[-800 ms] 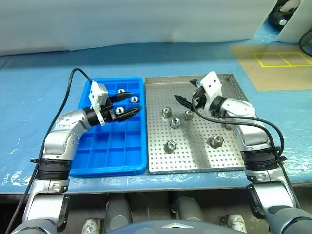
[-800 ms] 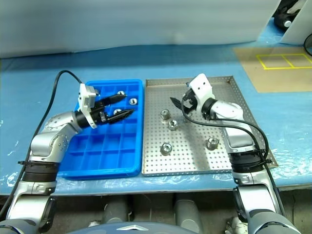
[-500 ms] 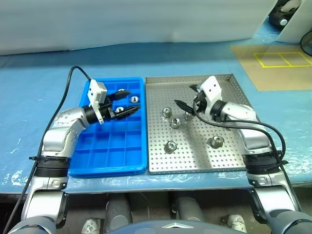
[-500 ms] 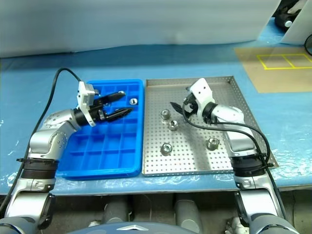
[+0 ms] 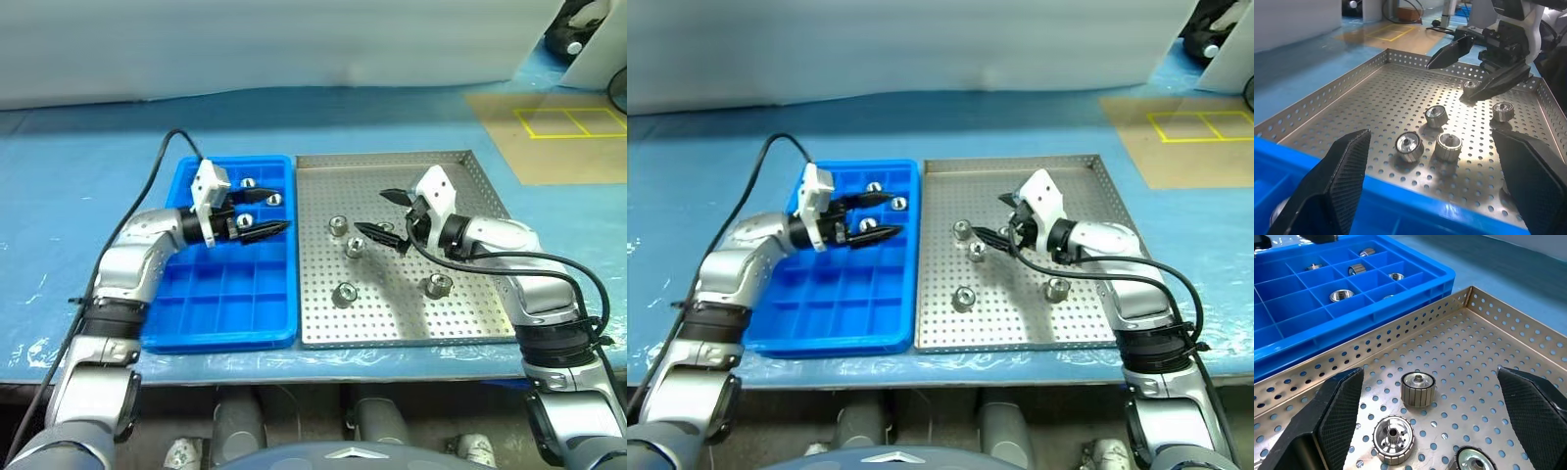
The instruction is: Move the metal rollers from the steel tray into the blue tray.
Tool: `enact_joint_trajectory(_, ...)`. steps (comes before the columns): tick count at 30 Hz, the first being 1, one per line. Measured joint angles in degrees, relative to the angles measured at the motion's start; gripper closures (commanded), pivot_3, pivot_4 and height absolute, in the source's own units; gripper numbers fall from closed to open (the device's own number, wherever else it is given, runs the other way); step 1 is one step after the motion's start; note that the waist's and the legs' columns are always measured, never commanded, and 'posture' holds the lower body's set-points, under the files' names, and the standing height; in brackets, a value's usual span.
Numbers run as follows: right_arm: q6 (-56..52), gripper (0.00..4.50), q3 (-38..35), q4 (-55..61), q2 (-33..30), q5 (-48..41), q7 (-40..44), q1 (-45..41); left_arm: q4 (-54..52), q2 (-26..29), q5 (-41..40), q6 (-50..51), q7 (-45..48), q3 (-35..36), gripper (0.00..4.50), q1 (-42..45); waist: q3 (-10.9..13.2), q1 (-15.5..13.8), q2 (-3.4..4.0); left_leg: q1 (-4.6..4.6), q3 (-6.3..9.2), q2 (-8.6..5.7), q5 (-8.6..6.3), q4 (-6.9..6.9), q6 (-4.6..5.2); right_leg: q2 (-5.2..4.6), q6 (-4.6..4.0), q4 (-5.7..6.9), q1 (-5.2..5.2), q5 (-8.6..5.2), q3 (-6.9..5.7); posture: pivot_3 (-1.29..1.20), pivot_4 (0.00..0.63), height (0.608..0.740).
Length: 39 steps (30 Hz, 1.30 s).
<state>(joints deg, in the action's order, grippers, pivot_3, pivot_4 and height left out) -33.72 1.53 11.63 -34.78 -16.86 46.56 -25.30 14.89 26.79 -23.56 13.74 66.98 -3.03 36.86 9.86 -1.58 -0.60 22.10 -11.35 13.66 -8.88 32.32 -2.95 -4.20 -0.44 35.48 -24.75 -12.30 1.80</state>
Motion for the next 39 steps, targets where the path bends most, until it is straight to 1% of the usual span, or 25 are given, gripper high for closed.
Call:
enact_joint_trajectory(3, -1.16, 0.01, -0.57, 1.84, -1.47, -1.24, 0.82, 0.66, 12.06, -2.9, 5.34, -7.14, 3.28, -4.16, 0.3, 6.99, 0.0, 0.15, 0.0, 0.01, 0.01, -0.01, 0.0, 0.02, 0.02, 0.0, 0.0, -0.03, 0.01, 0.0, 0.04, -0.31, 0.15, 0.74)
enact_joint_trajectory(6, -3.76, 0.01, -1.38, 6.0, -3.22, -3.47, 1.51, 2.6, 26.2, -6.45, 9.64, -13.76, 7.32, -6.72, 0.3, 14.7, 0.0, 0.44, 0.0, 0.02, 0.01, -0.01, -0.02, 0.01, 0.04, 0.01, 0.01, -0.09, 0.02, 0.01, 0.07, -0.41, 0.15, 0.74)
enact_joint_trajectory(8, -5.76, 0.01, -2.03, 9.53, -4.6, -4.89, 1.77, 4.65, 36.5, -8.85, 13.37, -18.75, 8.18, -8.37, 0.3, 20.81, 0.0, 0.63, -0.01, 0.03, 0.02, 0.0, -0.03, 0.0, 0.06, 0.01, 0.01, -0.15, 0.05, 0.01, 0.08, -0.45, 0.15, 0.74)
enact_joint_trajectory(10, -7.08, 0.01, -2.41, 12.25, -5.01, -5.64, 0.82, 6.04, 44.65, -10.52, 17.52, -24.11, 7.5, -10.03, 0.3, 25.77, 0.0, 0.88, -0.01, -0.01, 0.01, -0.03, -0.06, 0.02, 0.1, 0.01, 0.02, -0.21, 0.11, 0.02, 0.09, -0.5, 0.15, 0.74)
enact_joint_trajectory(13, -8.68, 0.01, -3.78, 14.98, -5.15, -5.85, -1.84, 7.88, 52.12, -12.94, 21.95, -29.45, 5.73, -10.83, 0.3, 29.71, 0.0, 1.6, -0.01, -0.02, 0.02, -0.05, -0.08, 0.07, 0.14, 0.01, 0.02, -0.25, 0.19, 0.02, 0.11, -0.57, 0.15, 0.74)
enact_joint_trajectory(16, -10.42, 0.01, -6.26, 18.95, -5.16, -5.86, -5.22, 12.22, 57.59, -15.23, 25.78, -30.58, 2.74, -11.33, 0.3, 31.93, 0.0, 2.25, -0.01, -0.02, 0.04, -0.05, -0.18, 0.09, 0.31, 0.02, 0.03, -0.32, 0.24, 0.02, 0.08, -0.62, 0.15, 0.74)
enact_joint_trajectory(18, -11.65, 0.01, -7.49, 21.41, -5.12, -5.91, -7.19, 15.15, 59.67, -16.28, 29.32, -31.33, -0.61, -12.81, 0.3, 32.97, 0.0, 2.5, -0.01, -0.01, 0.04, -0.07, -0.29, 0.13, 0.48, 0.01, 0.09, -0.45, 0.32, 0.05, 0.08, -0.64, 0.15, 0.74)
enact_joint_trajectory(22, -13.25, 0.01, -9.24, 24.71, -5.09, -6.22, -10.16, 17.51, 61.48, -17.56, 35.24, -32.69, -6.99, -14.71, 0.3, 34.16, 0.0, 3.77, -0.01, 0.01, 0.02, -0.11, -0.43, 0.31, 0.71, -0.02, 0.21, -0.66, 0.45, 0.13, 0.1, -0.67, 0.15, 0.74)
enact_joint_trajectory(25, -13.94, 0.01, -10.18, 26.1, -5.09, -6.66, -11.87, 18.89, 61.86, -18.85, 38.1, -33.39, -10.59, -15.23, 0.3, 34.83, 0.0, 4.25, -0.01, 0.03, 0.02, -0.11, -0.47, 0.37, 0.78, -0.03, 0.22, -0.71, 0.49, 0.13, 0.09, -0.69, 0.15, 0.74)
enact_joint_trajectory(31, -14.37, 0.01, -10.7, 27.62, -5.09, -6.74, -14.13, 20.72, 63.08, -20.41, 41.81, -31.46, -12.95, -15.91, 0.3, 34.77, 0.0, 5.68, -0.01, 0.07, 0.03, -0.12, -0.51, 0.39, 0.83, -0.04, 0.22, -0.76, 0.49, 0.13, 0.06, -0.7, 0.15, 0.74)
enact_joint_trajectory(39, -14.33, 0.01, -10.83, 27.62, -5.2, -6.61, -15.24, 21.33, 63.25, -19.11, 43.7, -30.56, -11.21, -16.34, 0.3, 34.59, 0.0, 7.26, -0.01, 0.06, 0.04, -0.14, -0.53, 0.45, 0.86, -0.04, 0.22, -0.77, 0.52, 0.13, -0.03, -0.69, 0.15, 0.74)
